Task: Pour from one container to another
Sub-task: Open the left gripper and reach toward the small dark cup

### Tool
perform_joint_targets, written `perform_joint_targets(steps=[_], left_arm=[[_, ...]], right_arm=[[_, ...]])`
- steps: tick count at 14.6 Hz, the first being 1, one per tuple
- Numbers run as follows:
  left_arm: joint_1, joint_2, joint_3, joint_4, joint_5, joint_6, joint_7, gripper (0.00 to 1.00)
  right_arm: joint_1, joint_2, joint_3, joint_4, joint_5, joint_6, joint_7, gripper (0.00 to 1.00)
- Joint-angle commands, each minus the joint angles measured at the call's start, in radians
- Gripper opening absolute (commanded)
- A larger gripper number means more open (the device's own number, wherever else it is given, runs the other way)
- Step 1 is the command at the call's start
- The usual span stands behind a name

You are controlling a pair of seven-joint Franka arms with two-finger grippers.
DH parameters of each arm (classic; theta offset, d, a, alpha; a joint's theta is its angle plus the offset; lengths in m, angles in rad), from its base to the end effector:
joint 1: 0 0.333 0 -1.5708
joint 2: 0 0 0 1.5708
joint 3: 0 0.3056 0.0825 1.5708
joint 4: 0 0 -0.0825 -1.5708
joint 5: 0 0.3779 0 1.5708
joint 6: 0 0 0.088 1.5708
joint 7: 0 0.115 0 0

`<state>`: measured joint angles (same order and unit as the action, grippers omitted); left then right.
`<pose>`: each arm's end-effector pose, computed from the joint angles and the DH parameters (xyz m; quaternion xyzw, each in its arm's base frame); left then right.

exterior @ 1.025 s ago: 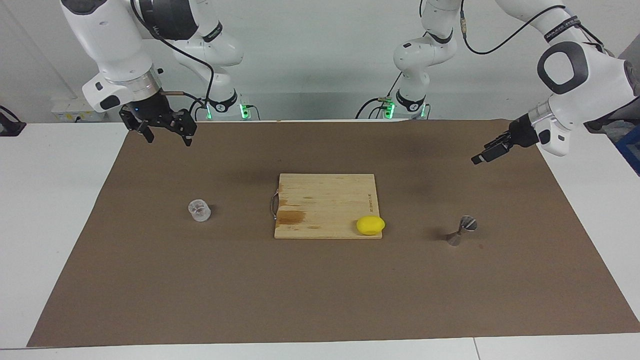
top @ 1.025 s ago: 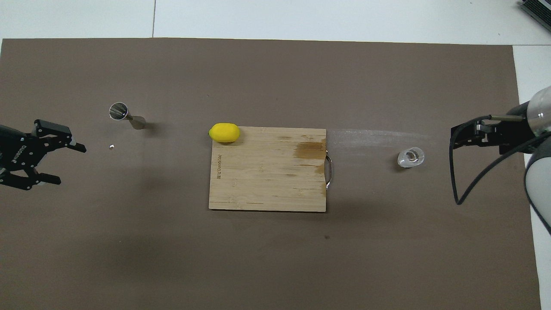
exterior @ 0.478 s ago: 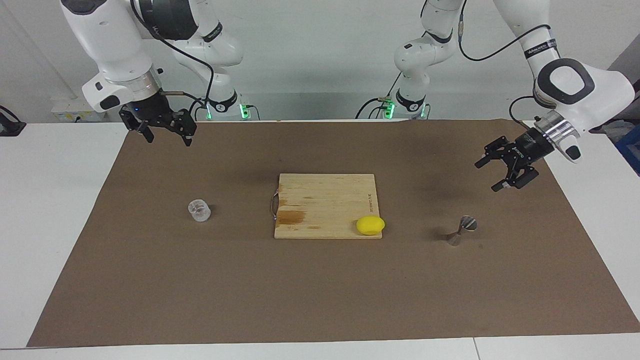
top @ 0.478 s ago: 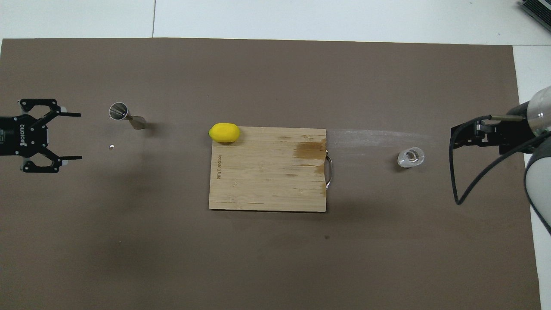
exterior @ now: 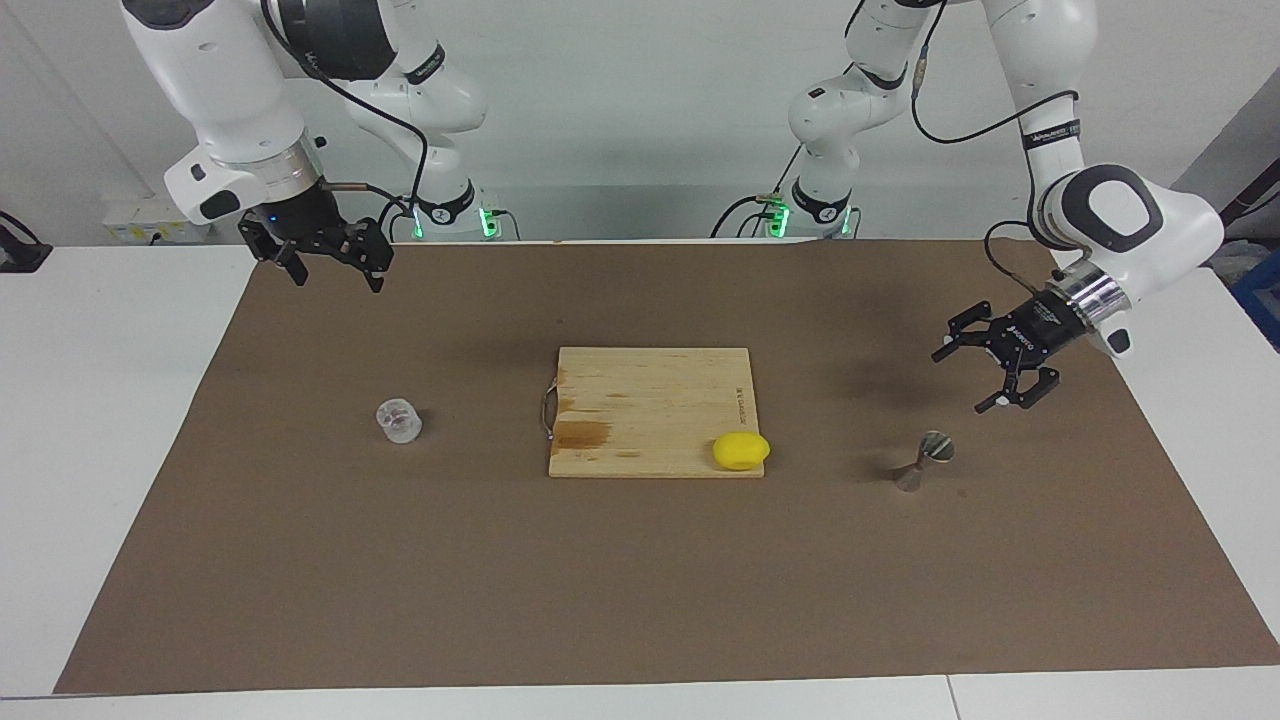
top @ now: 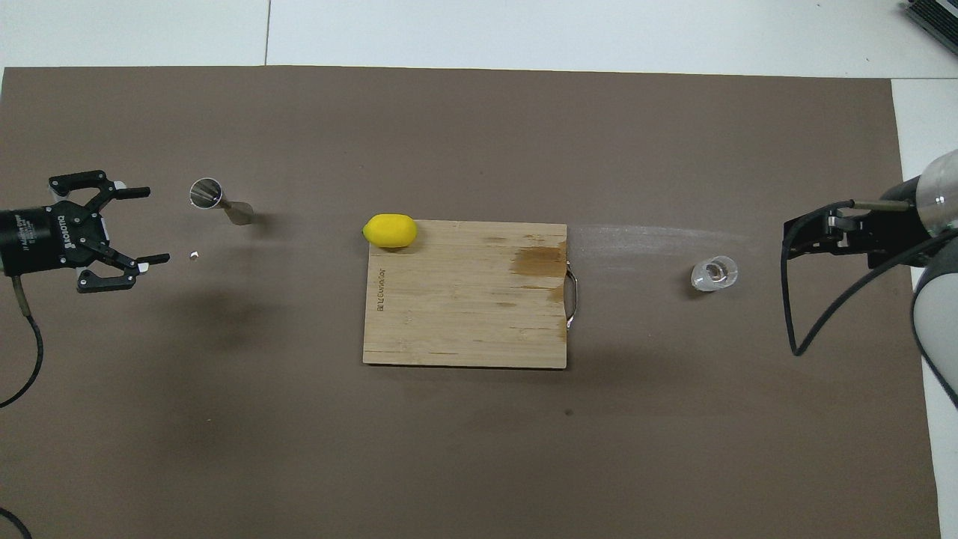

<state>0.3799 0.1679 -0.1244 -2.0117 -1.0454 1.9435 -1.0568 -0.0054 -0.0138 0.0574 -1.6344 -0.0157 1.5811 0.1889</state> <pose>0.5672 0.0829 0.3724 0.5348 0.7080 -0.2706 0.3735 0.5426 0.0266 0.5849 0.9974 -0.0682 -0.0186 0.0106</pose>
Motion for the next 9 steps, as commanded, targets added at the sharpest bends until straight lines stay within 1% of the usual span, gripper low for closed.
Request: perform_joint_targets(steps=[1,3,5,7,9], left_arm=[[0.028,0.038,-0.011,0.005,-0.074,-0.028,-0.009,1.0],[0.03,0.064,-0.011,0.01,-0.097,-0.017,-0.003,1.0],[0.025,0.107,-0.012,0.039,-0.119,0.014,0.0,1.0],[0.02,0.125,-0.012,0.044,-0.18,0.05,0.003,1.0],[0.014,0.133,-0.012,0.044,-0.217,0.089,0.004,1.0]], right_arm=[[-0.008,-0.009,0.009,-0.007,-0.007,0.007,0.017,1.0],[-0.008,-0.009,0.009,-0.007,-0.007,0.007,0.017,1.0],[-0.008,-0.009,0.009,-0.007,-0.007,0.007,0.017,1.0],[-0.008,-0.009,0.009,-0.007,-0.007,0.007,0.017,1.0],[-0.01,-0.009,0.009,-0.007,-0.007,0.007,0.017,1.0]])
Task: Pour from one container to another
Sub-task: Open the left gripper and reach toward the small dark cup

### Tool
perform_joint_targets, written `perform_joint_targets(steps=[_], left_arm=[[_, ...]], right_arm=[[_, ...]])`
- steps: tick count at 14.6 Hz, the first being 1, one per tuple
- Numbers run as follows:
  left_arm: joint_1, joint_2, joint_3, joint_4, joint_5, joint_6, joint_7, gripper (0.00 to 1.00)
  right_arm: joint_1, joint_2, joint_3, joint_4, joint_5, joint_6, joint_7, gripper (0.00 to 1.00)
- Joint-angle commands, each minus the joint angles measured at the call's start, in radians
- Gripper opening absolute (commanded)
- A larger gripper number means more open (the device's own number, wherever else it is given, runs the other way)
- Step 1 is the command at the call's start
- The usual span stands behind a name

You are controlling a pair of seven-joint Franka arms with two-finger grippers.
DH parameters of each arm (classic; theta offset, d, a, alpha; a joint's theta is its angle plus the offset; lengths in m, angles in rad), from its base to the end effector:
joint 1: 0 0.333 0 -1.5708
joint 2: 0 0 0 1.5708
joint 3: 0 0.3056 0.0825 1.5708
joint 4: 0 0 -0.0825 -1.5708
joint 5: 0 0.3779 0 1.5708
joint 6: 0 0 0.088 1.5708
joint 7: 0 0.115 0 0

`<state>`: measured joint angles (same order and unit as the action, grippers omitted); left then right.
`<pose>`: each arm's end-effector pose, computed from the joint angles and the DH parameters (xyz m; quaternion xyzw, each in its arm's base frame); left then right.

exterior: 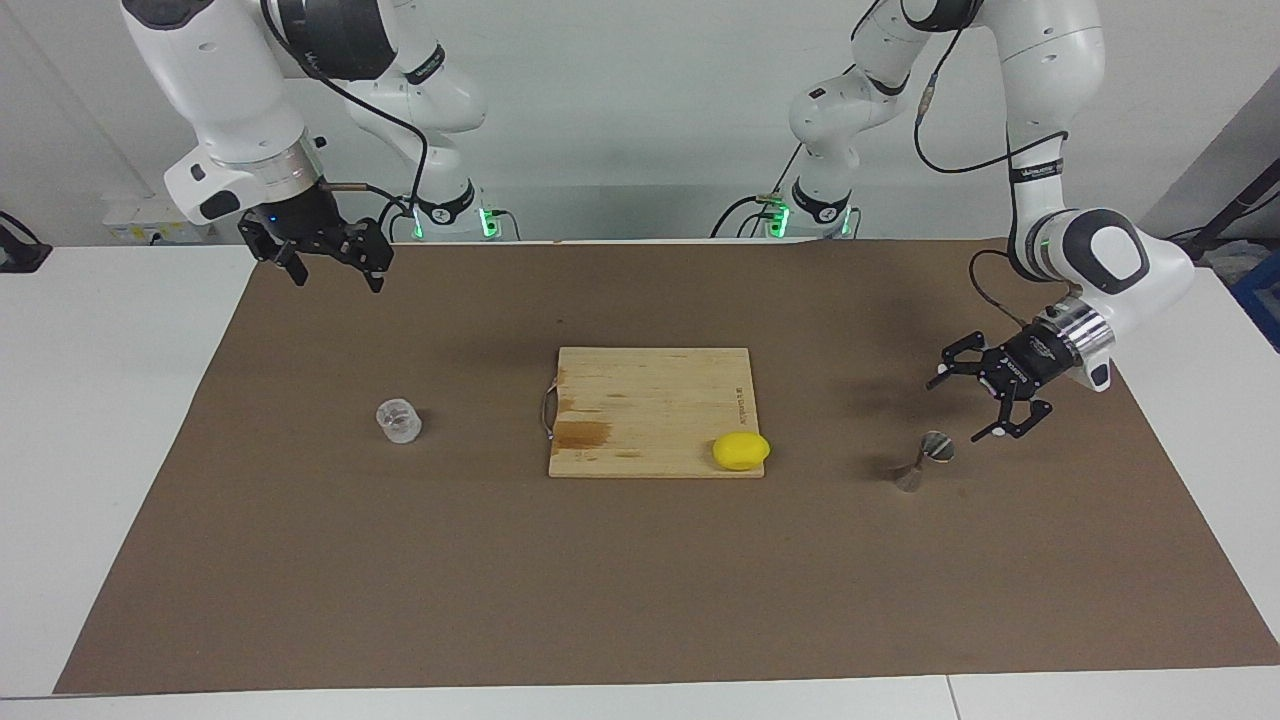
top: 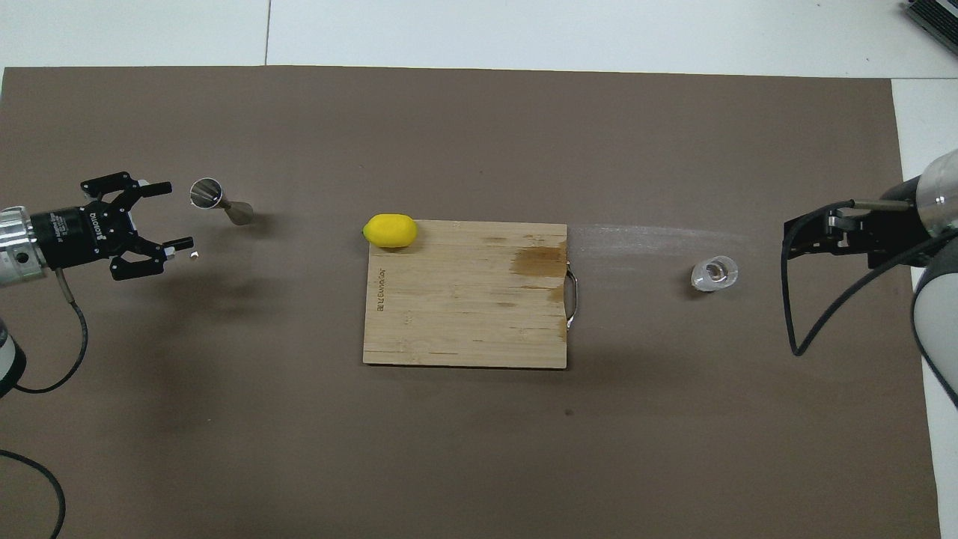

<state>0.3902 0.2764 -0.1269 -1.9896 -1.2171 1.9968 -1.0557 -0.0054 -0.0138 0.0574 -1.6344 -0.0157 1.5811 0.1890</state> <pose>0.5847 0.0939 0.3293 0.4495 0.7324 -0.2970 0.4164 0.5426 0.0266 0.5849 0.9974 -0.0682 -0.0186 0.0106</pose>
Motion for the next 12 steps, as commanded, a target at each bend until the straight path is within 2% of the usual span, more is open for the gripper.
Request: perform_joint_targets(steps=[1,6,12], left_arm=[[0.001,0.032,-0.01,0.018,-0.073,0.054,0.005,1.0],[-0.062,0.047,-0.013,0.011,-0.143,0.125,0.01,1.0],[-0.068,0.052,-0.013,0.003,-0.151,0.149,0.013,1.0]], right_arm=[[-0.008,-0.009,0.009,-0.007,-0.007,0.007,0.017,1.0],[-0.008,-0.009,0.009,-0.007,-0.007,0.007,0.017,1.0],[-0.008,-0.009,0.009,-0.007,-0.007,0.007,0.017,1.0]])
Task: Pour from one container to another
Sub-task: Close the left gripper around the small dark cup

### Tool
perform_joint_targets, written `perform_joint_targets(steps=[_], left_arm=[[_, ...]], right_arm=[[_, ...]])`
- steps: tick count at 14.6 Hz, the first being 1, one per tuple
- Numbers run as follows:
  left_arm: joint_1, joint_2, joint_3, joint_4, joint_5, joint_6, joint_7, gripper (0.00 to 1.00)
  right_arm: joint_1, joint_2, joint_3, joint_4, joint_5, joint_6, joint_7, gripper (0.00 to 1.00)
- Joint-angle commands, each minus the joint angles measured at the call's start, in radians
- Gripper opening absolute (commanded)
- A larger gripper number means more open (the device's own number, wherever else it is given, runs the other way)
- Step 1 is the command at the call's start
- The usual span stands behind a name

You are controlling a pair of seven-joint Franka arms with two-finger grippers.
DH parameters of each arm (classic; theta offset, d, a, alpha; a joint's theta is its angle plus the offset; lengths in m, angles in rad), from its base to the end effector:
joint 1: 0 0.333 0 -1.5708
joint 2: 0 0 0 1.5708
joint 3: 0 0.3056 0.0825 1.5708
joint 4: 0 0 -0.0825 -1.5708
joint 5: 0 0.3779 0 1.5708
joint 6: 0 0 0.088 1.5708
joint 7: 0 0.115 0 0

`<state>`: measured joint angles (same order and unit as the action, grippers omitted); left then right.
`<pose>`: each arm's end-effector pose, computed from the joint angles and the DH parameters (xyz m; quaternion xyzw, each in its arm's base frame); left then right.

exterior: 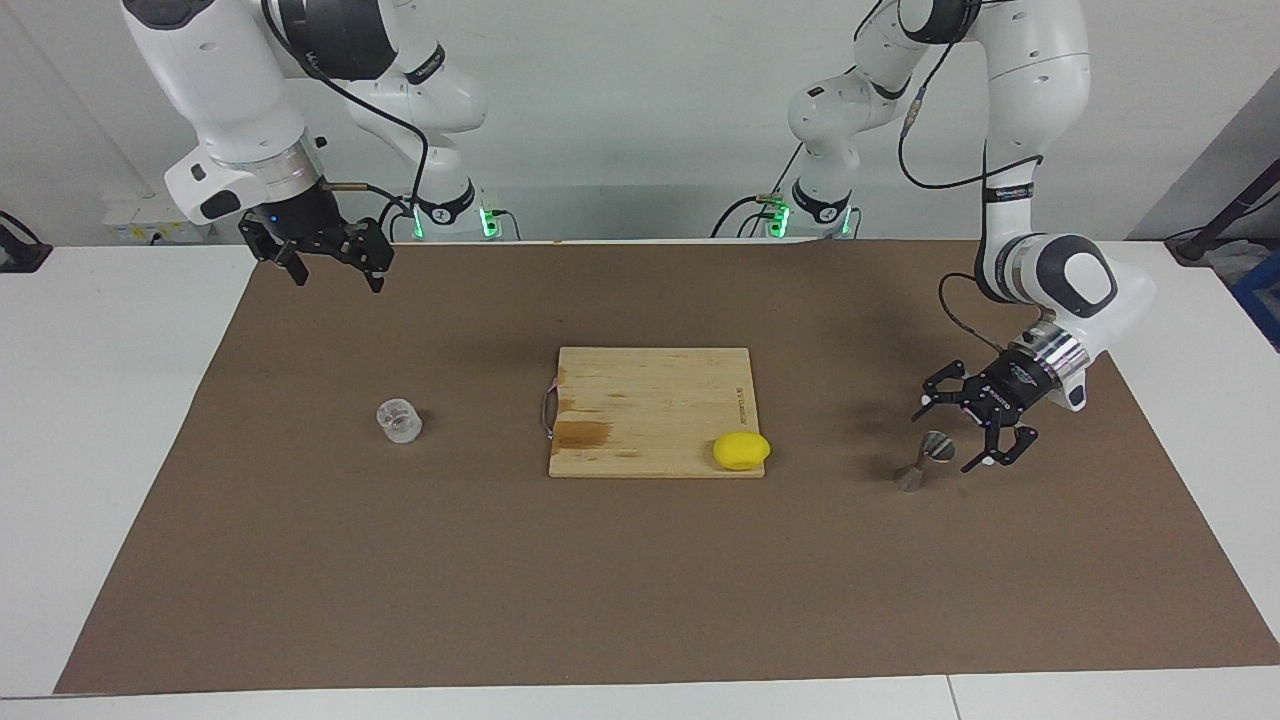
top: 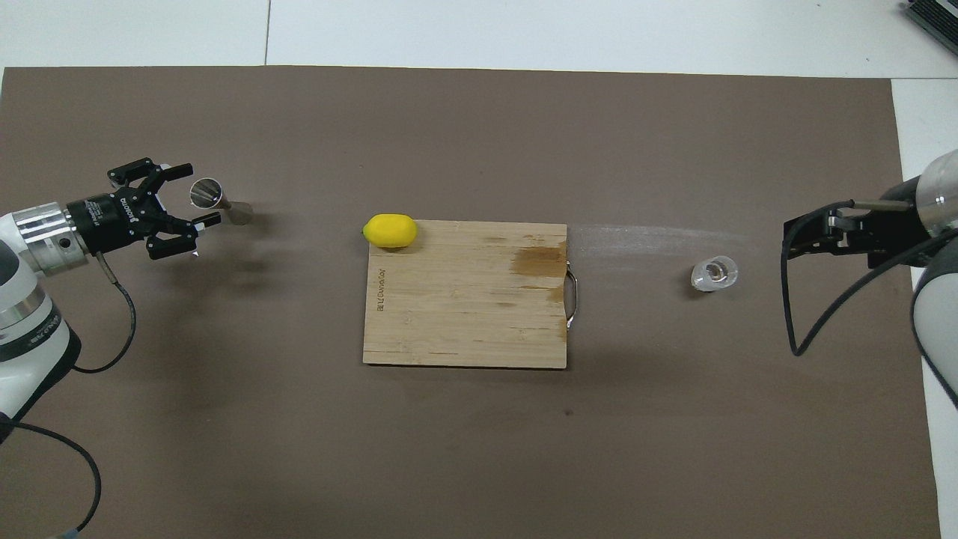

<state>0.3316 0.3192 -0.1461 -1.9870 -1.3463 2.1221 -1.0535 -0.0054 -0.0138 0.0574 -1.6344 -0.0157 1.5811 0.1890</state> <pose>0.6012 0.0647 0.3099 0.4061 0.7493 -0.2876 0.4369 0.5426 0.0266 0.5849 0.9974 -0.0682 -0.0186 0.0106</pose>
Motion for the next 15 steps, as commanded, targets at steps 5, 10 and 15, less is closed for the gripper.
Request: perform_joint_targets(steps=[5,10,15], left_arm=[[-0.019,0.009,0.006,-0.013,-0.022,0.038,0.013,0.88],[-0.019,0.008,0.006,-0.013,-0.022,0.041,0.013,0.72],[-0.019,0.009,0.006,-0.003,-0.013,0.033,0.016,0.0]], right_arm=[[-0.008,-0.011,0.009,-0.007,-0.007,0.007,0.017,1.0],[-0.008,-0.009,0.009,-0.007,-0.007,0.007,0.017,1.0],[-0.008,-0.009,0.009,-0.007,-0.007,0.007,0.017,1.0]])
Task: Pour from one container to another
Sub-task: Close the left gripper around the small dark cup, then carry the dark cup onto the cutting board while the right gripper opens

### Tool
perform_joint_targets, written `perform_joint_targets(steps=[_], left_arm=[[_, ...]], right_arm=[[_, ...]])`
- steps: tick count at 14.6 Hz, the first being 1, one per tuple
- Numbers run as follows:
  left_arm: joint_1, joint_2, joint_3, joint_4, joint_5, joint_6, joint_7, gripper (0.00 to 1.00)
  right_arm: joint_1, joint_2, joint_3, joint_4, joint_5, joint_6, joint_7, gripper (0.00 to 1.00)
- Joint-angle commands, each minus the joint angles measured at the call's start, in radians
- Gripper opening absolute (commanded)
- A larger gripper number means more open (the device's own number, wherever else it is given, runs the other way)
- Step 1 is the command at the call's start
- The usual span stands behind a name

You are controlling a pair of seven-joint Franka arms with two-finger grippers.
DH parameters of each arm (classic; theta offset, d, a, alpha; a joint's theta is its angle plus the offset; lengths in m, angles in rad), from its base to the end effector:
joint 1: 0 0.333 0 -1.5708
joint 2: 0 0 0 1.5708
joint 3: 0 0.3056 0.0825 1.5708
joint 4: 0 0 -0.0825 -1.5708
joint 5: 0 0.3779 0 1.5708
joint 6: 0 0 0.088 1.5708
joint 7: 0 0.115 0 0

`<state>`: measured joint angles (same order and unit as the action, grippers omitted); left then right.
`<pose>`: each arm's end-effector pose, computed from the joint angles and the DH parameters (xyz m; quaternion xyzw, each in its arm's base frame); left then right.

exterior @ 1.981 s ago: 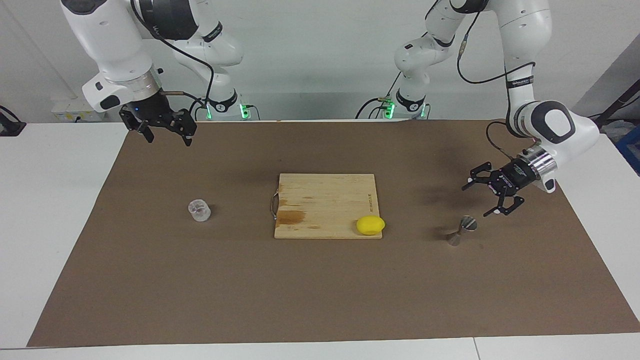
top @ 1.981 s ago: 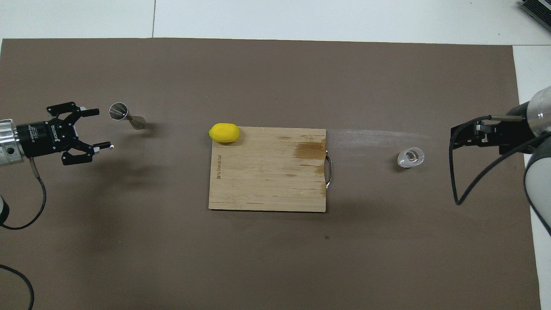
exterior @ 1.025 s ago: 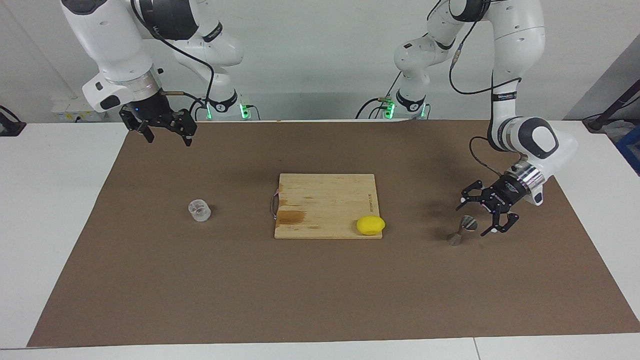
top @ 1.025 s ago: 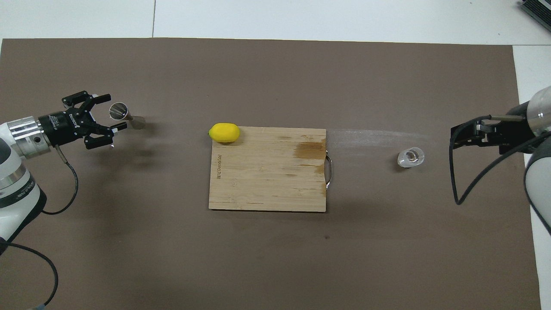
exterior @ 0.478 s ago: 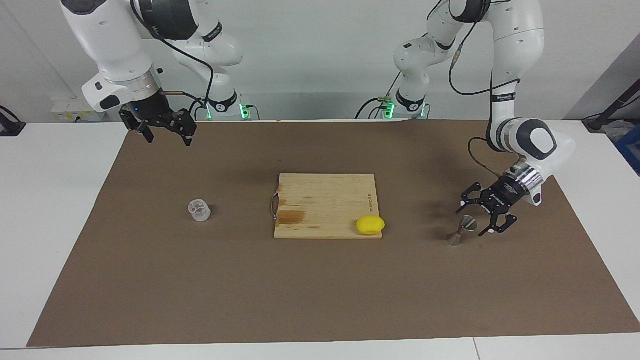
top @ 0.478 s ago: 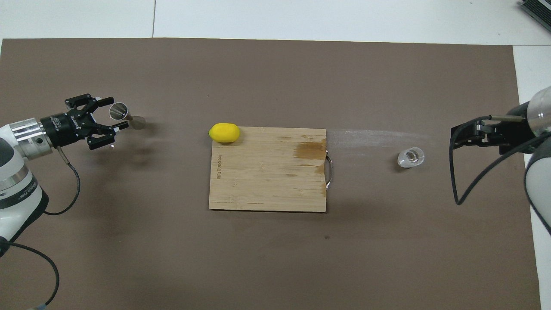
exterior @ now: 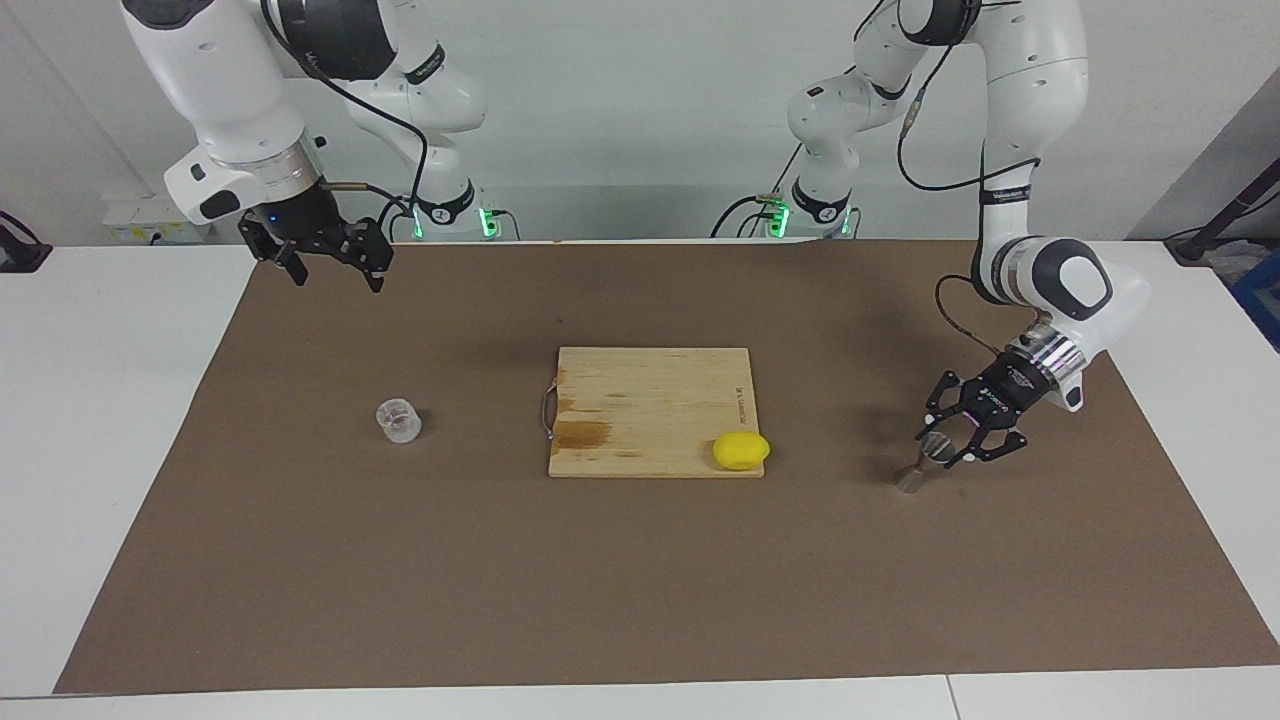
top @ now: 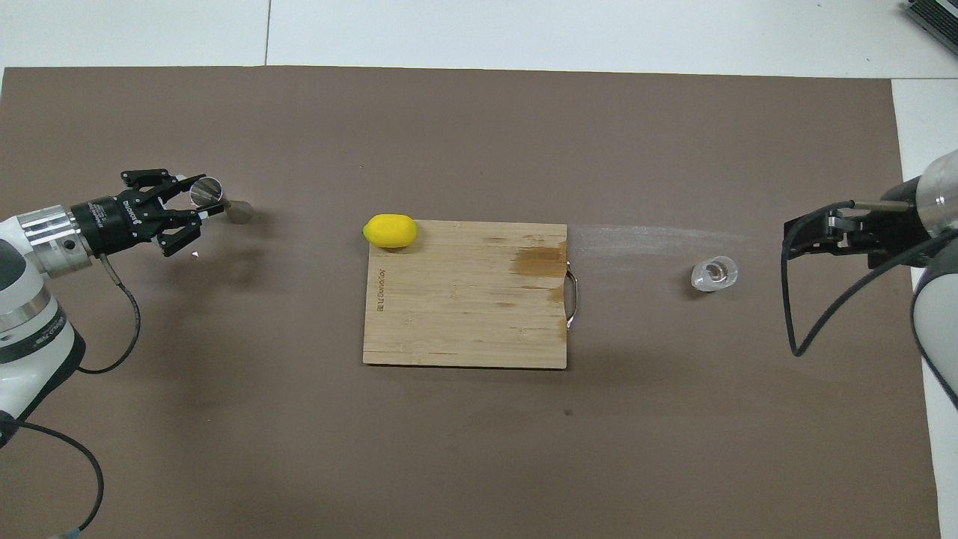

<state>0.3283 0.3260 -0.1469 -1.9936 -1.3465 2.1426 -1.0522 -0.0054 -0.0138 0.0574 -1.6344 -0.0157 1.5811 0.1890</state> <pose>0.6000 0.0646 0.3028 0.4031 0.7552 -0.2836 0.4322 0.5426 0.0266 0.5849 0.9974 -0.0682 -0.0186 0.0106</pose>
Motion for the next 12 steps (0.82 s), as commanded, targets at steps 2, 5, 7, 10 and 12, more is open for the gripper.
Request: perform_joint_targets(steps=[2,5,7,10,12], left_arm=[[-0.017,0.002,0.004,0.033,-0.006,-0.01,0.014,0.0],[-0.032,0.005,-0.02,0.087,-0.006,-0.102,0.003,0.0],[-0.058,0.001,-0.06,0.119,-0.006,-0.118,-0.006,0.0],[-0.112,-0.013,-0.138,0.142,-0.008,-0.099,-0.071,0.0],[-0.204,-0.016,-0.141,0.147,-0.014,-0.081,-0.109,0.0]], right_arm=[[-0.008,-0.011,0.009,-0.007,-0.007,0.007,0.017,1.0],[-0.008,-0.011,0.009,-0.007,-0.007,0.007,0.017,1.0],[-0.008,-0.011,0.009,-0.007,-0.007,0.007,0.017,1.0],[-0.008,-0.011,0.009,-0.007,-0.007,0.007,0.017,1.0],[-0.008,-0.011,0.009,-0.007,-0.007,0.007,0.017,1.0]])
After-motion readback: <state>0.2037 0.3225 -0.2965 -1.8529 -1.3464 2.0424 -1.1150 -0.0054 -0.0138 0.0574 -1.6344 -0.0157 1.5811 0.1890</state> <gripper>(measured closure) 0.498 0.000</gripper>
